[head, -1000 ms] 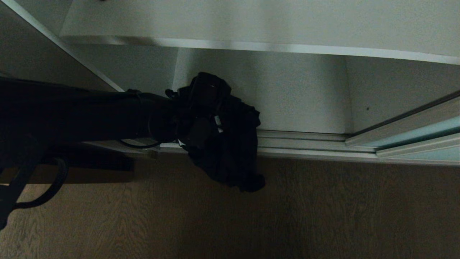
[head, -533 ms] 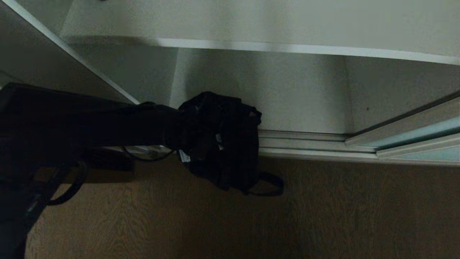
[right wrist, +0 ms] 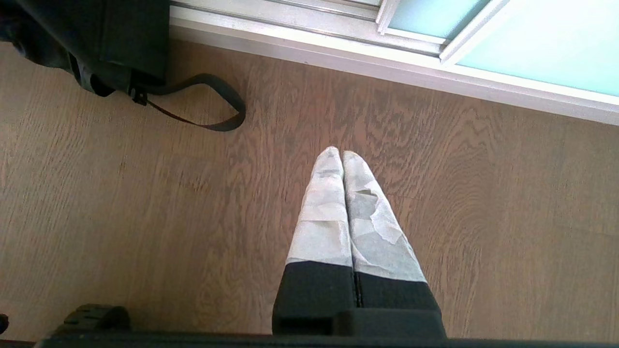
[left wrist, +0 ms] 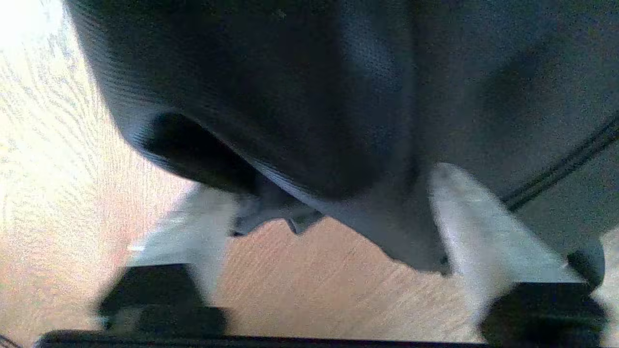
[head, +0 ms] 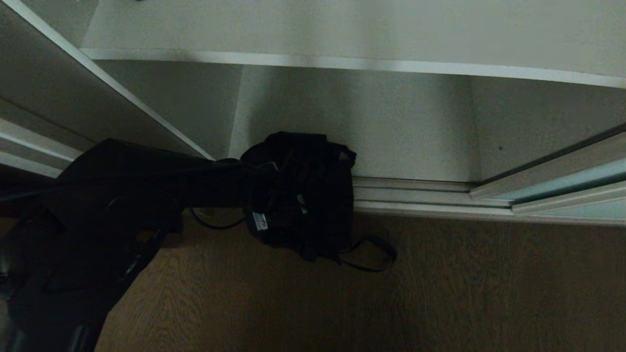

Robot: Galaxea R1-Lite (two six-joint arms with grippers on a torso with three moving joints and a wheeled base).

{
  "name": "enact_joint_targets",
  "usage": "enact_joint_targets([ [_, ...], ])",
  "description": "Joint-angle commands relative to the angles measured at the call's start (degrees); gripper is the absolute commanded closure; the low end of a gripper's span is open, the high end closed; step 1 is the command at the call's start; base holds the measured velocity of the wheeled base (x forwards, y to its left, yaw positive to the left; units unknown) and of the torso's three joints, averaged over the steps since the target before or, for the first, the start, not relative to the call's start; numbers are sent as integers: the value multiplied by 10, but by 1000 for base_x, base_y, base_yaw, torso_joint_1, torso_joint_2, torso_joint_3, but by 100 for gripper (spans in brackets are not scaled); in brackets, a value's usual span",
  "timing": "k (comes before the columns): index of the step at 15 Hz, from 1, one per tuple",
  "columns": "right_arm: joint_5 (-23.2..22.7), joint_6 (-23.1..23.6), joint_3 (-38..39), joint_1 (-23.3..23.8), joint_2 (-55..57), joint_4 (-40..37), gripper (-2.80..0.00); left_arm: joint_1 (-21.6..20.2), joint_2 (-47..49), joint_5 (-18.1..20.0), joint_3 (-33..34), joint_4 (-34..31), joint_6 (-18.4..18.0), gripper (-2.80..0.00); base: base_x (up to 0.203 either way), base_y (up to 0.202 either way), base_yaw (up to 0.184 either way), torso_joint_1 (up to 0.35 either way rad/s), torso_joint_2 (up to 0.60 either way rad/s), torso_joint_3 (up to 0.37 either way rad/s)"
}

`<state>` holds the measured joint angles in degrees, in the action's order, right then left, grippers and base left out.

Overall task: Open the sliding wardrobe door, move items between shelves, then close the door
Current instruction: Place the bag on the lower shelf

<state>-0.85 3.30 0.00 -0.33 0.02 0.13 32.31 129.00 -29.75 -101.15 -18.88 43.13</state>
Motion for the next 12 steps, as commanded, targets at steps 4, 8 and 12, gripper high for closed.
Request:
enact_joint_targets([
  [4, 0, 0, 0, 0, -2, 0, 0, -5, 12, -2, -32, 1, 2, 0, 0, 0, 0, 0, 0, 0],
  [8, 0, 0, 0, 0, -2, 0, 0, -3, 1, -2, -46, 1, 3, 0, 0, 0, 0, 0, 0, 0],
  [12, 0, 0, 0, 0, -2, 0, 0, -1, -6, -2, -47, 0, 4, 0, 0, 0, 0, 0, 0, 0],
])
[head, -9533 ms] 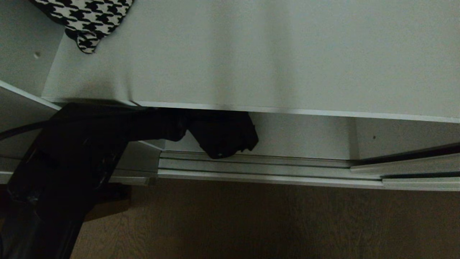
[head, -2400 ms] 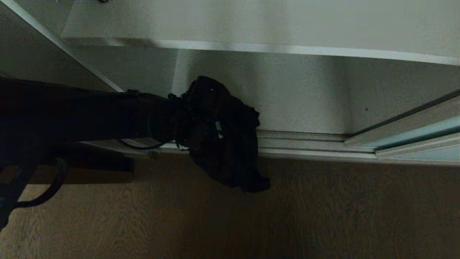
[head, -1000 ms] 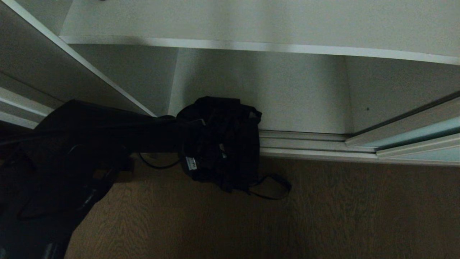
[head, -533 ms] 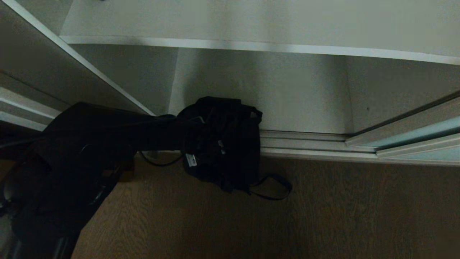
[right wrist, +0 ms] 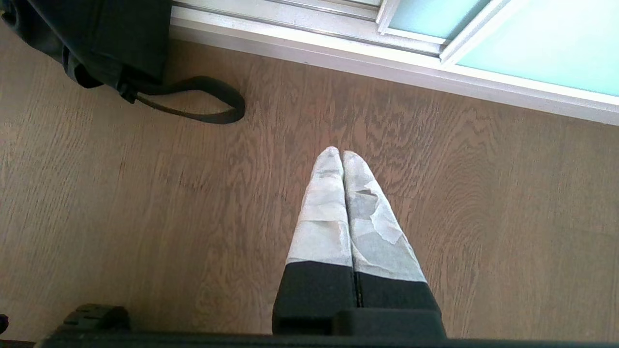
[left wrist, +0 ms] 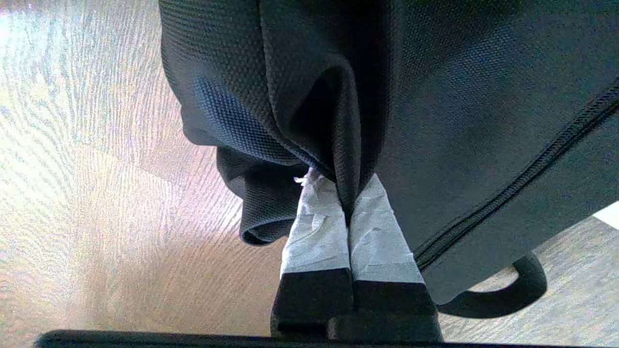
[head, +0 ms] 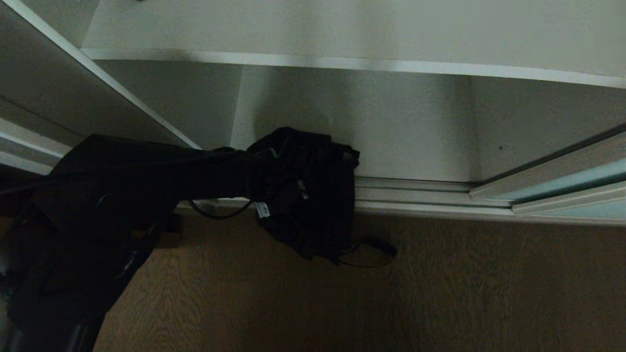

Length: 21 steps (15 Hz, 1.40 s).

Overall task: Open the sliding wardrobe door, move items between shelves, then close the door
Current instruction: Place the bag on the lower shelf

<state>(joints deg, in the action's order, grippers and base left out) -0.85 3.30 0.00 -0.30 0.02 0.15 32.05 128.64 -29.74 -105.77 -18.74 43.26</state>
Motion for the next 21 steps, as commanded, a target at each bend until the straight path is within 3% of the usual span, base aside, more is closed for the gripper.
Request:
enact_joint_targets([
  [1, 0, 0, 0, 0, -2, 0, 0, 2, -2, -2, 0, -2, 2, 0, 0, 0, 0, 0, 0, 0],
  [10, 0, 0, 0, 0, -2, 0, 0, 7, -6, 0, 0, -2, -19, 0, 0, 0, 0, 0, 0, 0],
  [13, 0, 0, 0, 0, -2, 0, 0, 37, -42, 4, -11, -2, -15, 0, 0, 0, 0, 0, 0, 0],
  [17, 0, 0, 0, 0, -2, 0, 0, 92, -50, 77, -48, 3, -16, 0, 0, 0, 0, 0, 0, 0],
  [19, 0, 0, 0, 0, -2, 0, 0, 98, -41, 73, -49, 63, -32, 0, 0, 0, 0, 0, 0, 0],
  [21, 0, 0, 0, 0, -2, 0, 0, 98, -9, 26, -49, 126, -60, 0, 0, 0, 0, 0, 0, 0],
])
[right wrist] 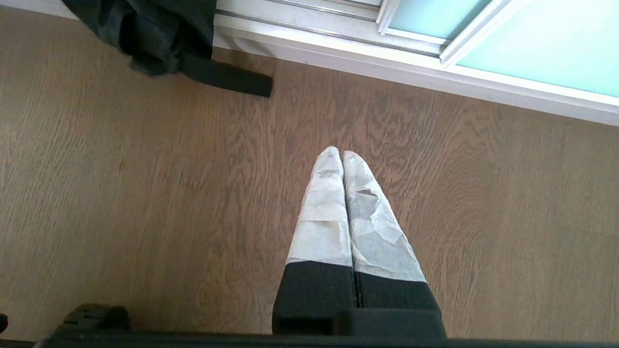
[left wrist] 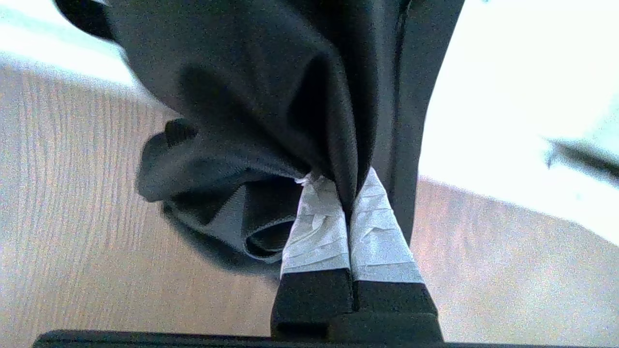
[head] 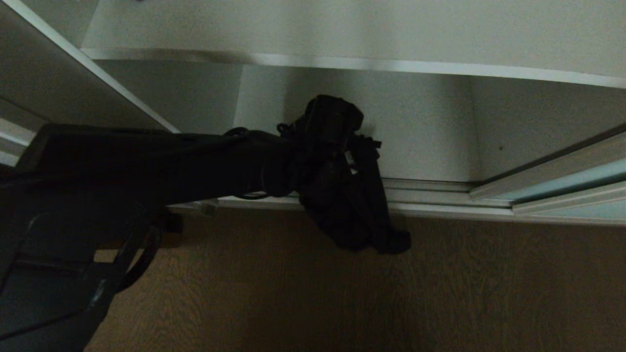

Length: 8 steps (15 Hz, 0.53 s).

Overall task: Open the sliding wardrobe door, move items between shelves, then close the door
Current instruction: Place the bag on the lower shelf

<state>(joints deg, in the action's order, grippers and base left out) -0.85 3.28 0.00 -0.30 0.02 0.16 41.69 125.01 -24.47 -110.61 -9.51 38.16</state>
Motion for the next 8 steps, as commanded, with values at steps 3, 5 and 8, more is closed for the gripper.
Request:
enact_joint_targets([
  [3, 0, 1, 0, 0, -2, 0, 0, -3, 73, -87, 0, 167, -41, 0, 0, 0, 0, 0, 0, 0],
  [5, 0, 1, 1, 0, -1, 0, 0, -7, 80, -94, -1, 263, -61, 0, 0, 0, 0, 0, 0, 0],
  [8, 0, 1, 0, 0, -1, 0, 0, -23, 96, -92, -2, 413, -136, 0, 0, 0, 0, 0, 0, 0],
])
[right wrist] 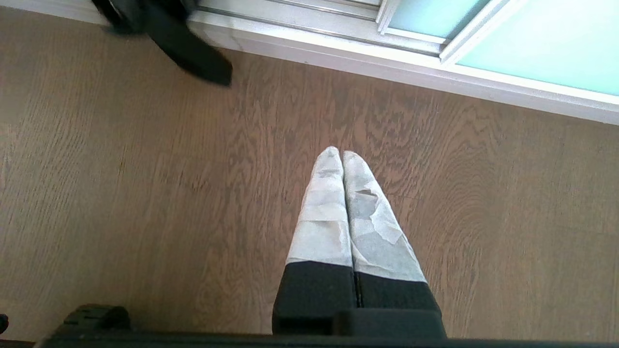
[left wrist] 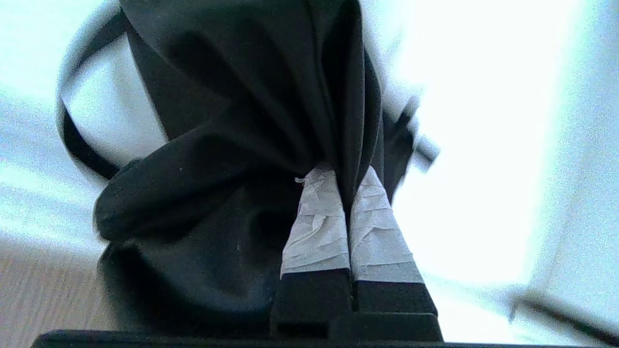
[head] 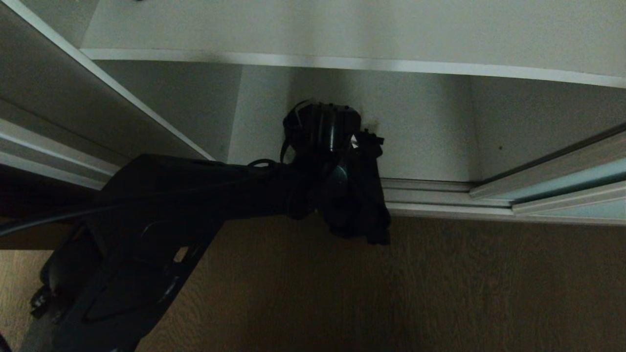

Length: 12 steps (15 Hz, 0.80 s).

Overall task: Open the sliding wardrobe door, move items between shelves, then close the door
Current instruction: Place the bag on the lower shelf

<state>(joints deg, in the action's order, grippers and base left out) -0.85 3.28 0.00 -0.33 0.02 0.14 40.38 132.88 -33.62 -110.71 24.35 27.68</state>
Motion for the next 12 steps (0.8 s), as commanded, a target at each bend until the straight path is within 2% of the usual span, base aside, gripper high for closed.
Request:
enact_joint_targets([
  [1, 0, 1, 0, 0, -2, 0, 0, -23, 19, 3, -3, 94, -54, 0, 0, 0, 0, 0, 0, 0],
  [4, 0, 1, 0, 0, -2, 0, 0, -58, 5, 24, -5, 138, -67, 0, 0, 0, 0, 0, 0, 0],
  [7, 0, 1, 0, 0, -2, 0, 0, -67, 1, 30, -5, 160, -76, 0, 0, 0, 0, 0, 0, 0],
  [9, 0, 1, 0, 0, -2, 0, 0, -88, -1, 54, -5, 265, -98, 0, 0, 0, 0, 0, 0, 0],
  [12, 0, 1, 0, 0, -2, 0, 0, -115, 4, 79, -5, 352, -126, 0, 0, 0, 0, 0, 0, 0],
])
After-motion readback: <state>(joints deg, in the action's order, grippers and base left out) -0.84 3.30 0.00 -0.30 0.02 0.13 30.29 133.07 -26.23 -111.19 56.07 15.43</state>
